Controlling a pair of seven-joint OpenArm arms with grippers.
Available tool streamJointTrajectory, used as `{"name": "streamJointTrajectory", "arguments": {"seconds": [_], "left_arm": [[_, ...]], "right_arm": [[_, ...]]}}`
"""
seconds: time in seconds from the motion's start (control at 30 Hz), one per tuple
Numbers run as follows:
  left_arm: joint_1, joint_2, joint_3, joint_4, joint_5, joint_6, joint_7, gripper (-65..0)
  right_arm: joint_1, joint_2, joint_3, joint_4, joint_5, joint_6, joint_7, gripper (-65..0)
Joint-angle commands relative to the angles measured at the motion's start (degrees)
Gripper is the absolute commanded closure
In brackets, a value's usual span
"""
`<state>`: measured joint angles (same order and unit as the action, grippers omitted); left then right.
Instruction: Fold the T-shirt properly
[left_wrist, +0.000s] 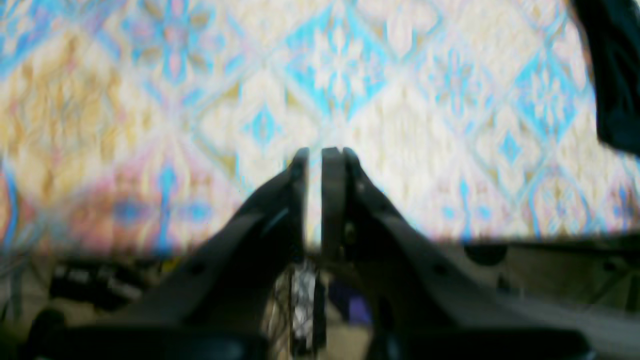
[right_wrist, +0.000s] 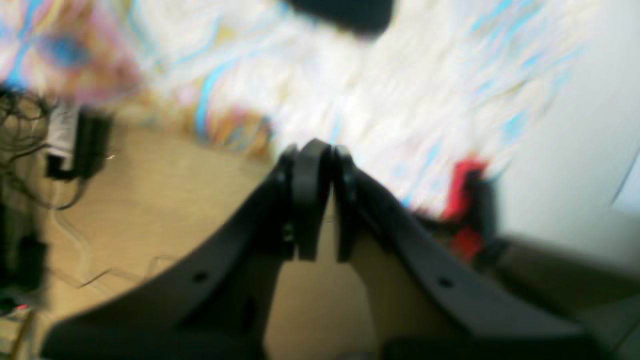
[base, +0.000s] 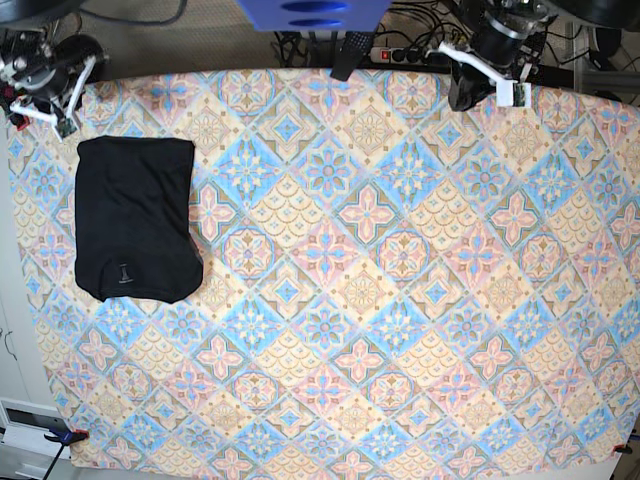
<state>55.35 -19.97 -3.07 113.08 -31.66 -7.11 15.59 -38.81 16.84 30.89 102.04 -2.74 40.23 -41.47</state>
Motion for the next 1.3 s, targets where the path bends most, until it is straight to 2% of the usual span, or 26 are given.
{"name": "streamJointTrajectory", "arguments": {"seconds": [0.0, 0.13, 0.23, 0.37, 0.47, 0.67, 0.77, 0.87, 0.93, 1.13, 1.27], "left_arm": [[2.36, -0.47, -1.02, 0.99, -0.21, -0.05, -1.05, -2.6], [7.37, -0.56, -3.3, 0.64, -0.03, -0.05, -1.05, -2.5], [10.19, -0.56, -3.3, -0.86, -0.03, -0.05, -1.05, -2.5], [10.89, -0.21, -3.13, -6.4, -0.03, -0.05, -1.05, -1.1], [10.01, -0.21, -1.54, -12.81, -0.03, -0.05, -1.4, -0.9], [-0.89, -0.21, 3.99, -29.34, 2.08, -0.05, -1.75, -0.7], [-5.37, -0.12, 8.3, -34.79, 4.1, -0.05, -5.7, -0.7], [-9.86, -0.12, 13.75, -41.03, 6.65, -0.05, -11.07, -0.8], [-14.08, 0.14, 17.44, -46.31, 7.09, -0.05, -11.59, -0.8], [-25.07, 5.59, 19.91, -65.21, 7.53, -0.05, -11.68, -0.9], [-30.08, 7.0, 20.61, -73.74, 8.41, -0.05, -13.27, -1.1]], "right_arm": [[-1.85, 0.08, 2.2, 0.77, 0.15, -0.23, 0.37, -4.5], [-7.13, -3.08, 5.63, 0.42, 0.5, -0.23, 0.55, -4.5], [-11.0, -4.23, 5.98, 0.33, 2.61, -0.23, 0.73, -4.5], [-13.81, -6.6, 5.98, -2.74, 3.49, -0.23, 0.81, -4.5], [-13.72, -7.04, 5.9, -8.37, 3.23, -0.23, 1.17, -4.5], [-13.19, -6.69, 5.72, -26.21, 3.14, -0.23, 11.8, -4.5], [-7.3, -6.6, 3.87, -33.34, 2.44, -0.23, 14.26, -4.5], [-3.26, -5.63, 2.2, -41.51, -1.87, -0.23, 17.34, -4.5], [-0.27, -5.63, 1.85, -46.79, -3.81, -0.23, 20.24, -4.5], [9.31, -5.54, -0.87, -62.79, -4.25, -0.23, 25.78, -4.5], [13.36, -5.46, -1.75, -71.93, -4.33, -0.23, 31.14, -4.5]]}}
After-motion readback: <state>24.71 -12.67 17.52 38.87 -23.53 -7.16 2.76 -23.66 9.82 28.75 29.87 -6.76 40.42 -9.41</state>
